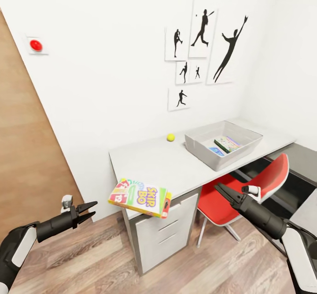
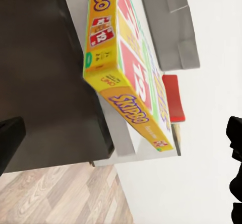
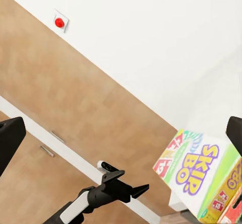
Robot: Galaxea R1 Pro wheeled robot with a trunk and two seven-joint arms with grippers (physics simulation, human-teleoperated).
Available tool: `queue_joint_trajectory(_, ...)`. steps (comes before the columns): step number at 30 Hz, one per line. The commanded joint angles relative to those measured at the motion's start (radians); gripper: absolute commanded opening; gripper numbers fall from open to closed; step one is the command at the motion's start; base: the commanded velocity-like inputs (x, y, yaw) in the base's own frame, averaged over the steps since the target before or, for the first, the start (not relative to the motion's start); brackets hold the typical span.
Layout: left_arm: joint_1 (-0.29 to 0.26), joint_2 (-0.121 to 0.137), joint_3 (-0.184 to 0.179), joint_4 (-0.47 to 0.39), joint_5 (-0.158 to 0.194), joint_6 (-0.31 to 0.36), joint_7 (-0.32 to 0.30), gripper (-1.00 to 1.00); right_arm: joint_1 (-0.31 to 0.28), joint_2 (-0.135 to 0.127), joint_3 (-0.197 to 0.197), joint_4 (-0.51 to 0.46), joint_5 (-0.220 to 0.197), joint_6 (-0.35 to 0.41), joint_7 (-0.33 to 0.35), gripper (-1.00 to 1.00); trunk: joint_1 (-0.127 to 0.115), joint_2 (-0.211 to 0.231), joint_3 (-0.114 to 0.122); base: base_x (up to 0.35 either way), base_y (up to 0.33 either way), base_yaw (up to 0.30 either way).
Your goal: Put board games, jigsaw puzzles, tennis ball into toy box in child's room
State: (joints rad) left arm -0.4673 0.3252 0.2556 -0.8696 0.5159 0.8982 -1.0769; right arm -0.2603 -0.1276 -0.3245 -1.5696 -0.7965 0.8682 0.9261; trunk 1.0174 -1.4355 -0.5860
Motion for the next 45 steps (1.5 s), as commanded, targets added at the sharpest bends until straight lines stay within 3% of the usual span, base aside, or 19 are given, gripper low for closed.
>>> queue_joint_trajectory(1,-0.001,0.000,0.000,0.000,0.002,0.005,-0.001,1.00,-0.001,0.000,-0.001,0.000,-0.001,0.005,0.002,1.00,0.000,-0.001,-0.001,0.001,-0.200,0.000)
queue_joint_trajectory(12,-0.001,0.001,0.001,0.000,0.003,0.005,-0.004,1.00,-0.001,0.000,0.000,0.001,-0.002,0.005,0.002,1.00,0.000,-0.001,-0.001,0.005,-0.110,0.000)
queue_joint_trajectory(45,-0.001,0.001,0.002,0.000,0.003,0.002,-0.004,1.00,-0.001,0.000,-0.001,0.002,-0.001,0.005,0.002,1.00,0.000,-0.001,-0.001,0.042,0.019,0.000)
